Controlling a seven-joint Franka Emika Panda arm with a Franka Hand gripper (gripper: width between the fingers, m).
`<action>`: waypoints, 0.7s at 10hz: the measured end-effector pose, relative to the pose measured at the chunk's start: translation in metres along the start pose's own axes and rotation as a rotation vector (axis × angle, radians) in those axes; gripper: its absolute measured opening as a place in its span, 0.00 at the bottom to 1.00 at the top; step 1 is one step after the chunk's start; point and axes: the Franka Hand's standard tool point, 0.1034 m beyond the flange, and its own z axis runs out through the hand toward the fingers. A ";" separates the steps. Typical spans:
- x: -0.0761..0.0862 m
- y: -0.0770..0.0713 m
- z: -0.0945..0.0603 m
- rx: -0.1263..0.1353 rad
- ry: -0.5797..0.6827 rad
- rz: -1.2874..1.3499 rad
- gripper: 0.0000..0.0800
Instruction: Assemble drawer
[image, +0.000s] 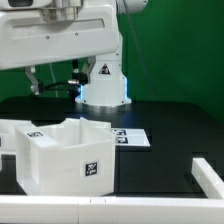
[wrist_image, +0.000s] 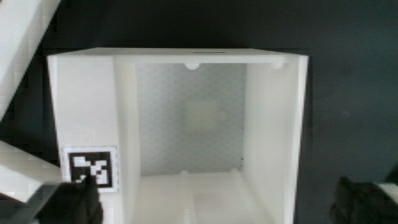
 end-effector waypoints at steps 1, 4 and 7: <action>0.000 0.002 0.000 0.007 0.001 0.045 0.81; 0.004 0.022 0.009 0.063 -0.022 0.244 0.81; 0.004 0.019 0.008 0.110 -0.012 0.251 0.81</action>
Offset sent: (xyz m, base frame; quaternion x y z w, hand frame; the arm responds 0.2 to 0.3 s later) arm 0.0243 -0.0283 -0.0200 0.0123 -0.0710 0.1858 0.9799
